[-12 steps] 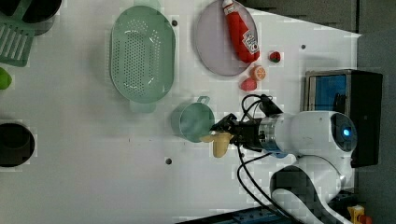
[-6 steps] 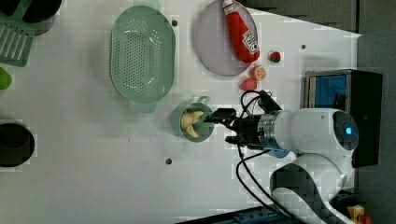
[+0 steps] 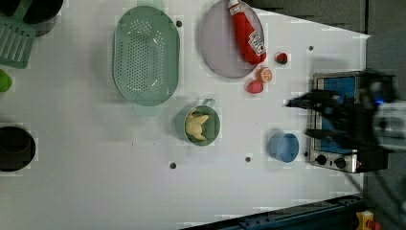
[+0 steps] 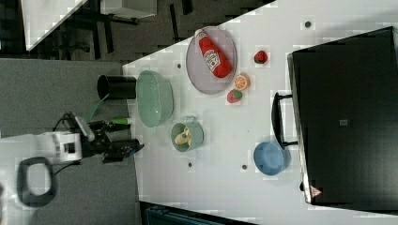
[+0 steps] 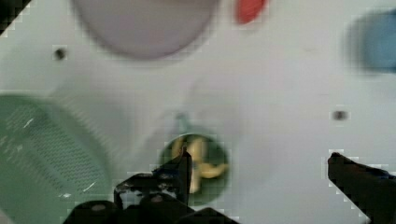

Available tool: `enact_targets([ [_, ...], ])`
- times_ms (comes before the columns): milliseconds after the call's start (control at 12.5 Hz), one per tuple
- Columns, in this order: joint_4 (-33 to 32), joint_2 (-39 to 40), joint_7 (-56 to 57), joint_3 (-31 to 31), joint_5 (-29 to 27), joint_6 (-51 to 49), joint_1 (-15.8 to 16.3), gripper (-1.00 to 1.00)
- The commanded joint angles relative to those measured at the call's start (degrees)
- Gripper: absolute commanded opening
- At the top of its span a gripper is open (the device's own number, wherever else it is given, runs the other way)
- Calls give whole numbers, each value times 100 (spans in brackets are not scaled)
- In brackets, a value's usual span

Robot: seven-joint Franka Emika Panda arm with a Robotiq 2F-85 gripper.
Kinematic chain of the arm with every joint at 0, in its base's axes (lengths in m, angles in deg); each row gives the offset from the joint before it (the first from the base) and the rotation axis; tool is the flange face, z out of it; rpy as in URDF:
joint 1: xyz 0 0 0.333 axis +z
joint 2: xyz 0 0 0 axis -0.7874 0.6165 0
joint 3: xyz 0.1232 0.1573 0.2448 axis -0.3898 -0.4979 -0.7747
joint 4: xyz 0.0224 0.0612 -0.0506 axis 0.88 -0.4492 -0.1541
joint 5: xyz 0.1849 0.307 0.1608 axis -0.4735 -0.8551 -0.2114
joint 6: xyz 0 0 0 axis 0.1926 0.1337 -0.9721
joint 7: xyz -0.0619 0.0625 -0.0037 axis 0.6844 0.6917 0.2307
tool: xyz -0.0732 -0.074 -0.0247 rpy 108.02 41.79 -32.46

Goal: Pick Banana and place it in mug.

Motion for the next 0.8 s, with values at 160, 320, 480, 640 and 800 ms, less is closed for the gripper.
enact_targets([
  [160,643,-276,541,787,-50,-1035,-157,100],
  [320,978,-327,821,1158,330,-1527,-176,100],
  [480,1189,-334,824,1385,550,-1902,-177,100],
  [640,1246,-334,824,1463,550,-1959,-177,100],
  [800,1225,-328,824,1468,550,-1959,-175,100],
])
